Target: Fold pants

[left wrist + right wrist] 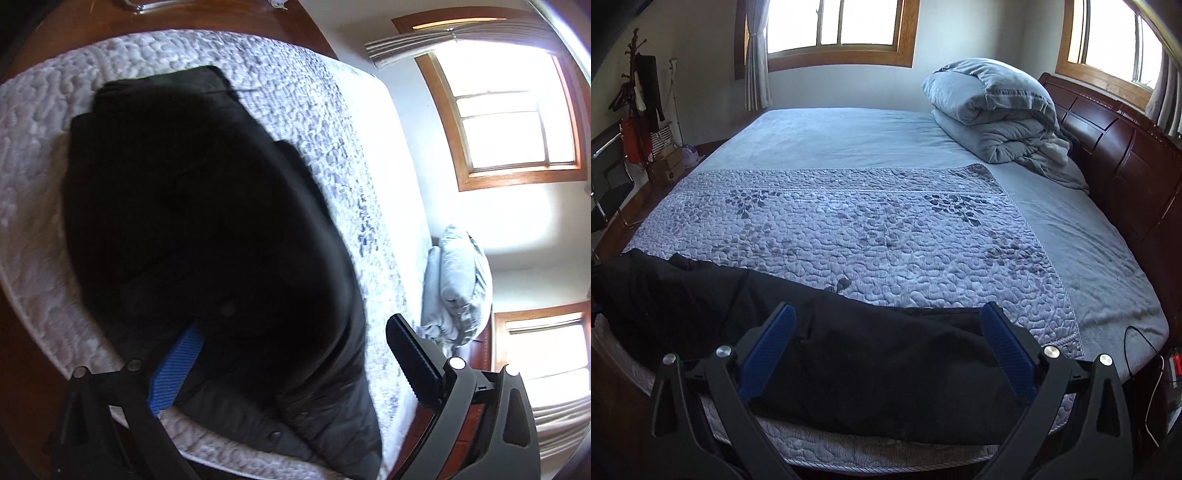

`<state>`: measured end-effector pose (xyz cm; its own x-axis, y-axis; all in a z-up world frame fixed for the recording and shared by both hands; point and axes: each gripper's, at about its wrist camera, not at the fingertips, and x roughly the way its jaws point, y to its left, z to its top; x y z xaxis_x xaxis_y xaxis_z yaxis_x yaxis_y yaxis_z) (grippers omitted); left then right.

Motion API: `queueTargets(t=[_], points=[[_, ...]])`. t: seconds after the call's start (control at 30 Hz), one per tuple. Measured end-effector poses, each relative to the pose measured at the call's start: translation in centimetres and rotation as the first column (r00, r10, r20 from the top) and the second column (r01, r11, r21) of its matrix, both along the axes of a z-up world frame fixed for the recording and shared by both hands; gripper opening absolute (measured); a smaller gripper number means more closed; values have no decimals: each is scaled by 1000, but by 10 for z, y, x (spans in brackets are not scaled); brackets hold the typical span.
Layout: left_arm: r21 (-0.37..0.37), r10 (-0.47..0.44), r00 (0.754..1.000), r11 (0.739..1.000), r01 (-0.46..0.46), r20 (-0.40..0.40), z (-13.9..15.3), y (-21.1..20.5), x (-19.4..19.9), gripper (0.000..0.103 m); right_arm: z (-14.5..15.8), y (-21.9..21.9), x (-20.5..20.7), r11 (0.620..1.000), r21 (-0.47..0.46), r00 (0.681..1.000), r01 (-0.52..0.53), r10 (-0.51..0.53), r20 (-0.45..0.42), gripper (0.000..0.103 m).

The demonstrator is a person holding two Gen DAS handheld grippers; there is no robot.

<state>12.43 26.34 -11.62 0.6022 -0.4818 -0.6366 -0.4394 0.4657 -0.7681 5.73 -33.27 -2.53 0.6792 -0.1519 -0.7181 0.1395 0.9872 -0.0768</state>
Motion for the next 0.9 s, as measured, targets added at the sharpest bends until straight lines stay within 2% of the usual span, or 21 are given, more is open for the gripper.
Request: queueTargets(t=[0.03, 0.1, 0.17, 0.3, 0.4, 0.53, 0.57, 0.6, 0.67, 0.83, 0.9], points=[[9, -4, 1000, 1000, 4, -1, 2, -2, 0, 99, -1, 1, 0, 1000, 0, 1000, -2, 2, -3, 100], [56, 5, 999, 998, -2, -53, 2, -2, 10, 99, -3, 2, 2, 1000, 0, 1000, -8, 8, -6, 100], [52, 12, 996, 999, -7, -89, -3, -2, 17, 99, -2, 5, 5, 1000, 11, 1000, -19, 19, -7, 100], [61, 10, 993, 998, -3, -116, -10, -1, 26, 99, 16, 8, 9, 992, 116, 999, -51, 49, 24, 100], [74, 20, 996, 997, -14, -88, -9, -8, 34, 99, 39, 13, 8, 985, 154, 995, -75, 63, 82, 100], [138, 9, 999, 990, -5, -32, 12, -22, 40, 97, 68, 18, 6, 988, 121, 986, -97, 79, 145, 100], [161, 4, 999, 987, 1, -31, 10, -21, 41, 89, 73, 19, 5, 989, 110, 984, -101, 83, 157, 100], [195, -2, 999, 981, 9, -34, 7, -27, 40, 75, 76, 20, 5, 990, 99, 982, -104, 87, 166, 100], [249, -23, 999, 968, 32, -40, 10, -34, 38, 63, 80, 22, 3, 991, 79, 980, -111, 96, 177, 100], [278, -37, 998, 959, 47, -43, 18, -32, 32, 56, 81, 21, 2, 992, 63, 978, -112, 98, 183, 100], [294, -46, 998, 954, 56, -39, 23, -32, 30, 50, 80, 21, 1, 991, 68, 978, -112, 98, 183, 100]])
